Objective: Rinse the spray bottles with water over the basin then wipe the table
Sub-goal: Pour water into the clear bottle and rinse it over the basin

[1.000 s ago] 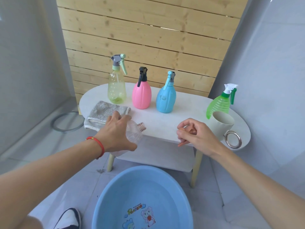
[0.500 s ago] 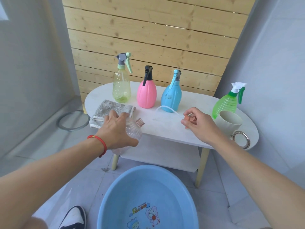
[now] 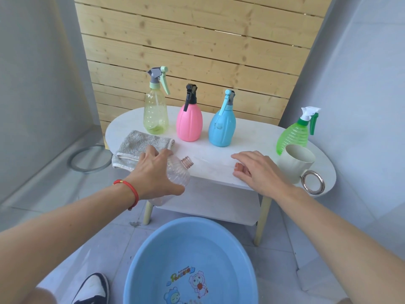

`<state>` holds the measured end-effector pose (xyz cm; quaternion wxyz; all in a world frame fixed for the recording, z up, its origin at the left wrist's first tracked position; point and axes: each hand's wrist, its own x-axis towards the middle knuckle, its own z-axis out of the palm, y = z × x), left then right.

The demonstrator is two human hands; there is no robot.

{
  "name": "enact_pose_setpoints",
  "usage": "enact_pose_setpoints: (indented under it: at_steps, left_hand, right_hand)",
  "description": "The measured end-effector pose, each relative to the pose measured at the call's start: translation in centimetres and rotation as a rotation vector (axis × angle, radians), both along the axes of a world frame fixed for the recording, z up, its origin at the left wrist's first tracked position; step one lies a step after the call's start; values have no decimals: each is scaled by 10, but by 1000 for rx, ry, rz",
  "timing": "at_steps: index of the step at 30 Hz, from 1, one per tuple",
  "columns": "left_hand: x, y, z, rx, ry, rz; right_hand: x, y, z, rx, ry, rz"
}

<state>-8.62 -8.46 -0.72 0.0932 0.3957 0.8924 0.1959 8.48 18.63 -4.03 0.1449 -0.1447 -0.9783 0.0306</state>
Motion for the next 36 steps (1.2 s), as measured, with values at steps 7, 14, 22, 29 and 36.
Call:
enact_pose_setpoints:
  at_steps: [7,14,22,29,36]
  left_hand:
    - [14,9,-1,97,-215,-13]
    - [33,16,5,133,-218,-123]
    - [50,26,-13,-19,-307,-149]
    - [73,14,-91,-6,-588,39]
    - [94,-37,-178,62,-738,337]
  right_hand:
    - [49,2,36,135,417,-434]
    - [91,10,50,-481,115,-1081]
    - [131,10,57,-1194,461,-809]
    - [161,-29,76,-1063,372,-422]
    - [136,-89,-14,-821,-291,-370]
